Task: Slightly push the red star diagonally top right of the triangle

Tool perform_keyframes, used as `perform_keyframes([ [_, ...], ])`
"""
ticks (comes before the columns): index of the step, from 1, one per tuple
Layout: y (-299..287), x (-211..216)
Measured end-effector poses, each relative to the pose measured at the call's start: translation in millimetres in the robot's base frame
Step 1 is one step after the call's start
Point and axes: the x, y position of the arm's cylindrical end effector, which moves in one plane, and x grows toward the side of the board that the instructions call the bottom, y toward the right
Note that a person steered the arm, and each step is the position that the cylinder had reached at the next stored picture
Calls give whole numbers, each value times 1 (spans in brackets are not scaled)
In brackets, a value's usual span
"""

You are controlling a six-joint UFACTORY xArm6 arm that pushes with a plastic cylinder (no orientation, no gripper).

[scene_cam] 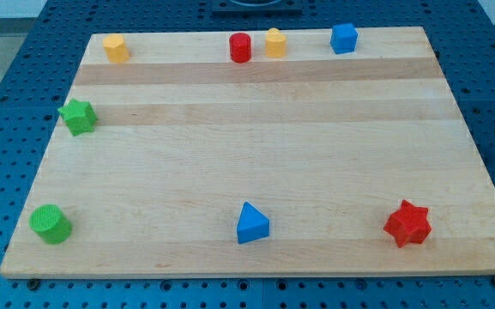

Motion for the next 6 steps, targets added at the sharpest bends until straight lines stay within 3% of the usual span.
perform_keyframes([
  [2,-38,155],
  [3,-109,164],
  [4,-194,139],
  [5,-281,83],
  [6,-318,37],
])
